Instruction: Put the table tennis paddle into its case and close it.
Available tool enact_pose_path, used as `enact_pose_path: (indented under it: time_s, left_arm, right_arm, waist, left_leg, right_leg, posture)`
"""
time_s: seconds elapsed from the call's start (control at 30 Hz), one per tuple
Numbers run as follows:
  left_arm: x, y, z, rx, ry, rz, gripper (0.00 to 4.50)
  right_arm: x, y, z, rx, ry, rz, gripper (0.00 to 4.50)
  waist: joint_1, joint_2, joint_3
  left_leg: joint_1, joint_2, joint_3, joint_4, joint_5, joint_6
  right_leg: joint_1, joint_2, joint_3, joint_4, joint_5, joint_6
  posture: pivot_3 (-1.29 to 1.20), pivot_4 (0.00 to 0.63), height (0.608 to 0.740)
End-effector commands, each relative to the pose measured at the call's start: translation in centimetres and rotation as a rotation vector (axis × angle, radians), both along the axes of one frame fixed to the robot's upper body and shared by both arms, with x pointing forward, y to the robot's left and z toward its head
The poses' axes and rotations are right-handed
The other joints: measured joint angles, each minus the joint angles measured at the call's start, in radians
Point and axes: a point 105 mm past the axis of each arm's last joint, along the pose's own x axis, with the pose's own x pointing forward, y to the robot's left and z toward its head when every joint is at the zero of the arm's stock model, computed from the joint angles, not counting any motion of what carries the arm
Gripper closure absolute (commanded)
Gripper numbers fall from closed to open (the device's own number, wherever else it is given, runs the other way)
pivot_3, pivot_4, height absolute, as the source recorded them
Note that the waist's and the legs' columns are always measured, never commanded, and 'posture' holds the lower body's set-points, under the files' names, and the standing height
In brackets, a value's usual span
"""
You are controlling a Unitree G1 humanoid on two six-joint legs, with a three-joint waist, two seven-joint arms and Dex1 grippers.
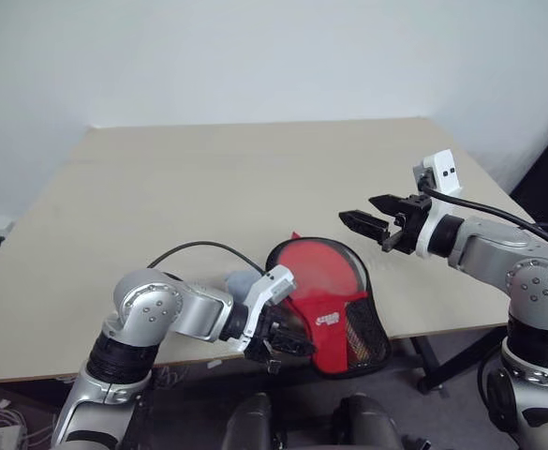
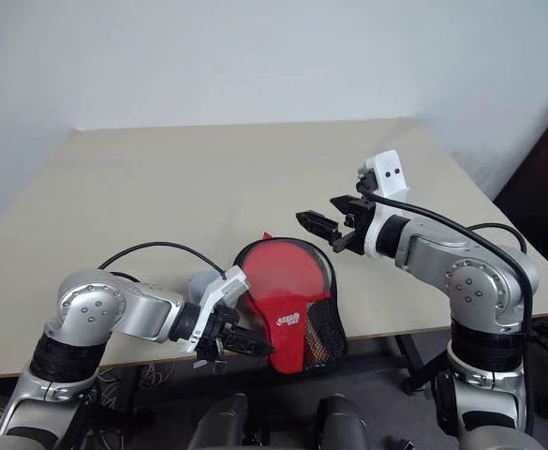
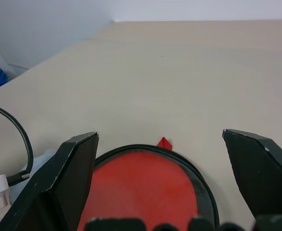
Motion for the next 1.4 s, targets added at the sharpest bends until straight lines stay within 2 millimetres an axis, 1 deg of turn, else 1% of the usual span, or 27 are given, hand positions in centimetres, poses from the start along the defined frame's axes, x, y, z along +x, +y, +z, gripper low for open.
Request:
enact_pose_path:
  time_s: [0.03, 0.2, 0.4, 0.43, 0.5, 0.63, 0.8, 0.83, 0.97, 1.1, 1.17, 1.23, 1.3, 1.37, 1.4]
  left_arm:
    - [-1.2, -0.5, 0.8, -0.020, -0.009, -0.078, 4.45]
    - [-1.8, -0.2, 0.6, 0.008, 0.005, -0.110, 4.45]
    - [-1.8, -0.4, 0.3, 0.017, 0.004, -0.112, 4.45]
    - [-1.8, -0.4, 0.3, 0.016, 0.002, -0.110, 4.01]
    - [-1.4, -0.5, 0.4, 0.017, -0.009, -0.101, 3.54]
    - [-0.2, -0.2, 1.1, 0.025, -0.042, -0.070, 2.14]
    - [0.7, 1.2, 1.9, 0.058, -0.076, -0.039, 0.42]
    - [0.9, 1.6, 2.1, 0.065, -0.083, -0.032, 0.02]
    - [1.0, 3.3, 3.4, 0.099, -0.123, -0.028, 0.02]
    - [0.8, 4.8, 5.4, 0.128, -0.234, -0.076, 0.02]
    - [1.3, 5.3, 7.6, 0.099, -0.330, -0.113, 0.02]
    - [2.3, 5.4, 10.1, 0.043, -0.456, -0.139, 0.02]
    - [3.5, 5.5, 12.1, -0.008, -0.557, -0.132, 0.02]
    - [4.4, 5.6, 13.4, -0.043, -0.619, -0.117, 0.02]
    - [4.8, 5.8, 13.9, -0.051, -0.656, -0.114, 0.00]
  right_arm:
    - [-0.2, 0.4, 1.4, 0.015, -0.052, 0.022, 0.00]
    - [-0.2, 0.6, 1.5, 0.018, -0.054, 0.024, 0.00]
    - [-0.3, 0.6, 1.5, 0.018, -0.051, 0.020, 0.00]
    - [-0.3, 0.6, 1.5, 0.019, -0.050, 0.020, 0.00]
    - [-0.3, 0.7, 1.5, 0.020, -0.048, 0.020, 0.00]
    - [-0.2, 0.7, 1.3, 0.021, -0.040, 0.022, 0.00]
    - [0.0, 0.9, 1.1, 0.020, -0.029, 0.029, 0.00]
    - [0.0, 0.9, 1.0, 0.019, -0.026, 0.032, 0.00]
    - [0.0, 1.3, 0.7, 0.015, -0.017, 0.052, 0.00]
    - [0.1, 1.4, 0.3, 0.007, -0.006, 0.065, 0.00]
    - [0.0, 1.6, 0.0, 0.000, 0.005, 0.078, 0.00]
    - [0.0, 1.9, -0.5, -0.012, 0.017, 0.094, 0.00]
    - [-0.1, 2.2, -0.9, -0.022, 0.025, 0.108, 0.00]
    - [-0.2, 2.5, -1.1, -0.026, 0.027, 0.121, 0.00]
    - [-0.2, 2.7, -1.2, -0.029, 0.029, 0.127, 0.18]
  waist:
    - [0.000, 0.000, 0.000]
    - [0.000, 0.000, 0.000]
    - [0.000, 0.000, 0.000]
    - [0.000, 0.000, 0.000]
    - [0.000, 0.000, 0.000]
    - [0.000, 0.000, 0.000]
    - [0.000, 0.000, 0.000]
    - [0.000, 0.000, 0.000]
    - [0.000, 0.000, 0.000]
    - [0.000, 0.000, 0.001]
    - [0.000, 0.000, 0.001]
    - [0.002, -0.002, 0.000]
    - [0.003, -0.003, -0.001]
    - [0.001, -0.005, 0.000]
    - [0.000, -0.006, 0.001]
  left_leg:
    - [0.000, 0.000, 0.000, 0.000, 0.000, 0.000]
    - [0.000, 0.000, 0.001, 0.000, 0.000, 0.000]
    - [0.000, 0.000, 0.001, -0.001, 0.000, 0.000]
    - [0.000, 0.000, 0.002, -0.001, 0.000, 0.000]
    - [0.000, 0.000, 0.002, -0.002, 0.000, -0.001]
    - [0.000, 0.000, 0.002, -0.002, 0.001, -0.001]
    - [0.000, -0.001, 0.003, -0.004, 0.001, -0.001]
    - [0.000, -0.001, 0.003, -0.005, 0.001, -0.002]
    - [0.000, 0.000, 0.003, -0.006, 0.002, -0.003]
    - [0.000, 0.000, 0.004, -0.007, 0.002, -0.003]
    - [0.000, -0.002, 0.006, -0.010, 0.003, -0.005]
    - [-0.001, -0.002, 0.009, -0.014, 0.005, -0.008]
    - [-0.003, -0.004, 0.017, -0.025, 0.010, -0.017]
    - [-0.002, -0.005, 0.026, -0.036, 0.017, -0.028]
    - [0.002, -0.006, 0.027, -0.038, 0.018, -0.032]
  right_leg:
    - [0.000, 0.000, 0.000, 0.000, 0.000, 0.000]
    - [0.000, 0.000, 0.000, 0.000, 0.000, 0.000]
    - [0.000, 0.000, 0.001, 0.000, 0.000, 0.000]
    - [0.000, 0.000, 0.001, 0.000, 0.000, 0.000]
    - [-0.001, 0.000, 0.001, 0.000, 0.000, 0.000]
    - [-0.001, 0.000, 0.001, 0.000, 0.000, 0.000]
    - [-0.001, 0.000, 0.002, 0.000, 0.000, 0.000]
    - [-0.001, 0.000, 0.002, 0.000, 0.000, 0.000]
    - [-0.002, 0.001, 0.002, 0.000, 0.000, 0.000]
    - [-0.003, 0.001, 0.002, -0.001, 0.000, 0.000]
    - [-0.003, 0.000, 0.003, -0.001, 0.000, 0.000]
    - [-0.004, 0.000, 0.004, 0.001, 0.001, -0.001]
    - [-0.010, -0.001, 0.011, 0.007, 0.002, -0.003]
    - [-0.018, -0.003, 0.017, 0.006, 0.002, -0.004]
    - [-0.020, -0.004, 0.019, 0.003, 0.000, -0.007]
  posture:
    - [0.00, 0.000, 0.654]
    - [0.00, 0.000, 0.654]
    - [0.00, 0.000, 0.654]
    - [0.00, 0.000, 0.654]
    - [0.00, 0.000, 0.654]
    - [0.00, 0.000, 0.654]
    - [0.00, 0.000, 0.654]
    - [0.00, 0.000, 0.654]
    - [0.00, 0.000, 0.654]
    - [0.00, 0.000, 0.654]
    - [0.00, 0.000, 0.654]
    - [0.00, 0.000, 0.654]
    - [0.00, 0.000, 0.654]
    - [0.00, 0.000, 0.654]
    - [0.00, 0.000, 0.654]
